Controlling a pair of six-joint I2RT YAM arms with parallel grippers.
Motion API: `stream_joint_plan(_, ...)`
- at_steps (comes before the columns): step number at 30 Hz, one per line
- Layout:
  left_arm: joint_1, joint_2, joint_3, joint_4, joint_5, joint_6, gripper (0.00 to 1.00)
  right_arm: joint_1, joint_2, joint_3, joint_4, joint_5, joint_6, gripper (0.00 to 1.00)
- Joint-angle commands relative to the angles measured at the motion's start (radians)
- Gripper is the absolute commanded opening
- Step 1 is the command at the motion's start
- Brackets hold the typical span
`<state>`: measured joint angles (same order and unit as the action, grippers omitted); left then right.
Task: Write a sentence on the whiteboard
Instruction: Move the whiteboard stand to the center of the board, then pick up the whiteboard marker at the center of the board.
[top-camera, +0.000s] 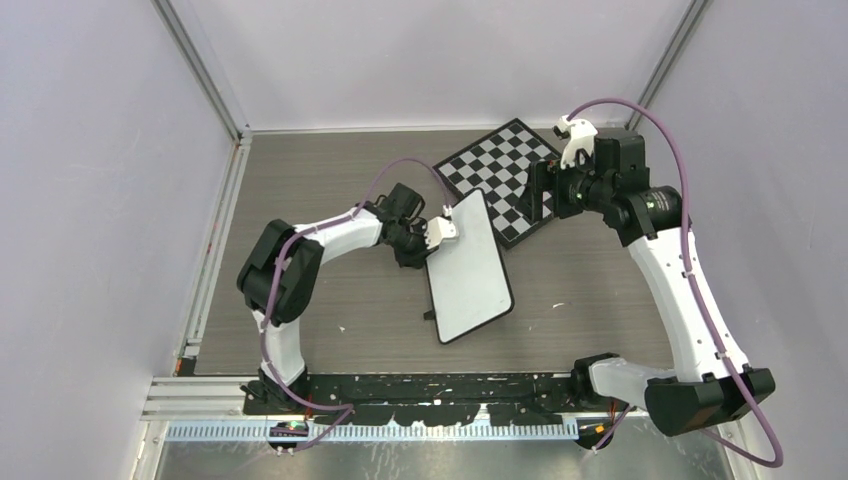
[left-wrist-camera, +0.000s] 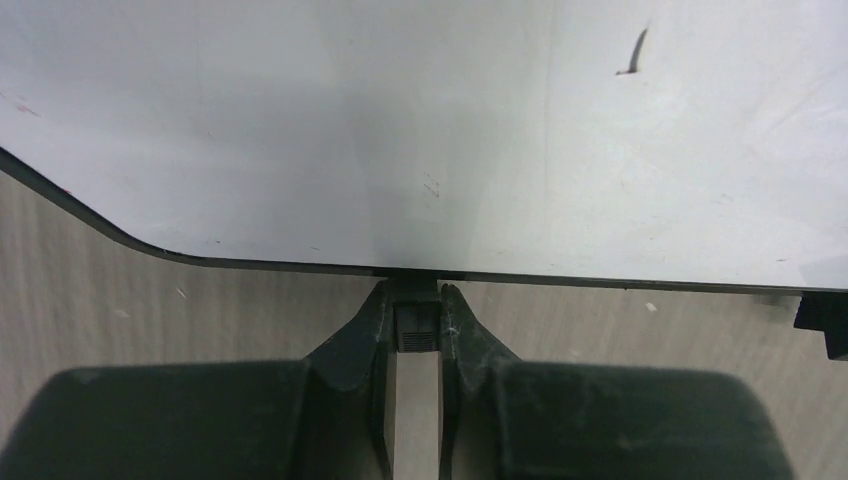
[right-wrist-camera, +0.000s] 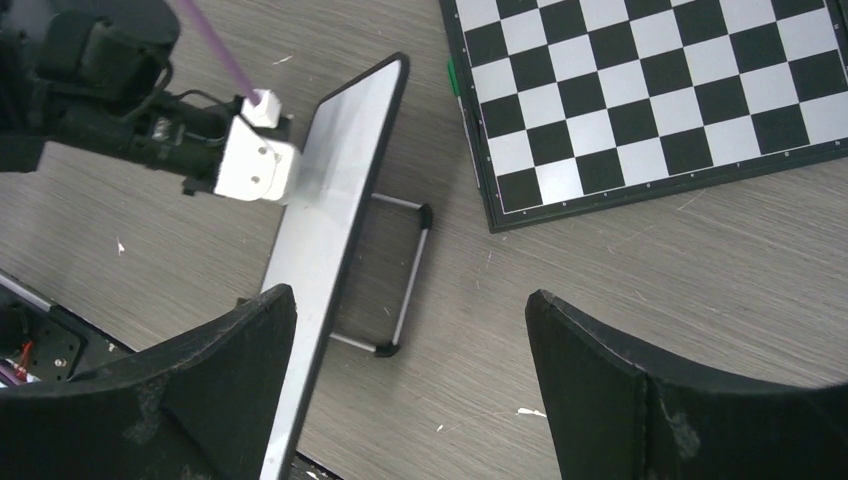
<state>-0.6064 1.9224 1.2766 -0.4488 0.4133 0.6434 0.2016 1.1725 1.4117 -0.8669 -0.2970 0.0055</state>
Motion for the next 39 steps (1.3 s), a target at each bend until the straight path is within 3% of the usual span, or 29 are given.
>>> stream_joint_plan(1,0.029,-0.124,-0.073,-0.038,-0.022,-0.003,0.00,-0.002,0.025,-0.006,0.040,0.010,0.001,0.89)
stream_joint_plan(5,0.086,-0.162,-0.108,-0.055,-0.079,-0.105,0.00,-0.003,0.058,-0.016,0.061,0.052,-0.001,0.88)
stream_joint_plan(12,0.173,-0.275,-0.207,0.071,-0.238,-0.387,0.00,-0.002,0.191,-0.049,0.094,0.139,-0.069,0.83)
stream_joint_plan(18,0.255,-0.326,-0.224,0.114,-0.363,-0.583,0.00,0.015,0.346,-0.006,0.088,0.135,-0.073,0.68)
stream_joint_plan(25,0.331,-0.357,-0.264,0.149,-0.474,-0.718,0.00,0.136,0.478,-0.006,0.097,0.227,-0.052,0.60)
stream_joint_plan(29,0.367,-0.360,-0.270,0.145,-0.499,-0.765,0.00,0.153,0.527,-0.027,0.112,0.233,-0.014,0.49)
stream_joint_plan(33,0.380,-0.380,-0.290,0.172,-0.500,-0.782,0.00,0.174,0.538,-0.113,0.176,0.201,-0.007,0.48)
stream_joint_plan(39,0.387,-0.379,-0.283,0.165,-0.476,-0.803,0.00,0.202,0.623,-0.115,0.195,0.211,0.023,0.48)
